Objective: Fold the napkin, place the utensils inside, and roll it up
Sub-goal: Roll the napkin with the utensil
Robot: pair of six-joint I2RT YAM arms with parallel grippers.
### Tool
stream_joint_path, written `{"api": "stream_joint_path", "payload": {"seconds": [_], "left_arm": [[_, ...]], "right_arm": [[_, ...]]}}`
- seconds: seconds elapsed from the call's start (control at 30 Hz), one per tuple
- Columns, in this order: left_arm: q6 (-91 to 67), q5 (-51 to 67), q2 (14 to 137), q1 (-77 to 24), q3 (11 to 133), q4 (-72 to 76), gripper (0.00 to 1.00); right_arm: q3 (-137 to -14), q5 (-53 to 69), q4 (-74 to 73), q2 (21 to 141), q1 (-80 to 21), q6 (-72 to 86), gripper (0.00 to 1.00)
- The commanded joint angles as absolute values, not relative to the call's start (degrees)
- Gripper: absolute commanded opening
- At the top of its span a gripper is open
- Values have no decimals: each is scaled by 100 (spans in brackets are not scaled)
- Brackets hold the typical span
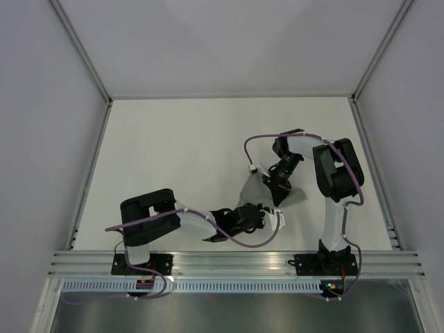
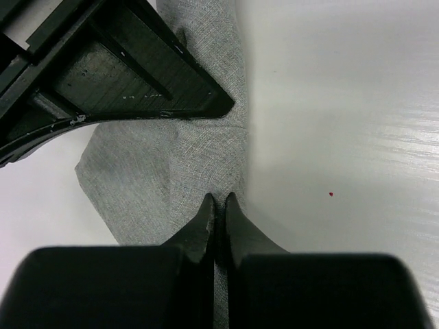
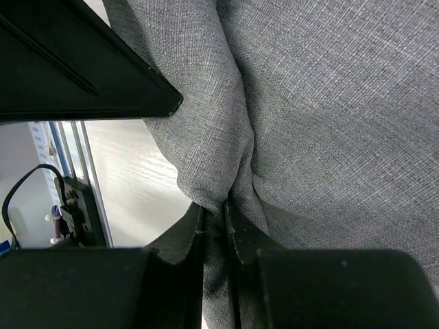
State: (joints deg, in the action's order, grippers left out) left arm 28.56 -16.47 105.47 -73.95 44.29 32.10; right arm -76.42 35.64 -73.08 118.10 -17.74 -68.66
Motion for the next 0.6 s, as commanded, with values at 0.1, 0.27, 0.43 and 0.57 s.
{"api": "stream_joint_path", "payload": {"seconds": [0.1,0.27,0.43,0.57], "left_arm": [[2233,-800,10494,-7102,4254,2312,2],[2162,-730,10634,-7031,4245,2197,2],[2057,-659,10722,-6909,4271,2066,2],[1995,-624,10767,-6838,4324,1943,2]], "right_arm": [[-7690,3208,-6759,12164,-1591,-7435,3],[-7769,3059,-6724,12199,-1310,-7532,4],[-7831,2962,-6741,12191,-1003,-7655,7],[-7901,2962,-6803,12164,-835,-7752,13]]}}
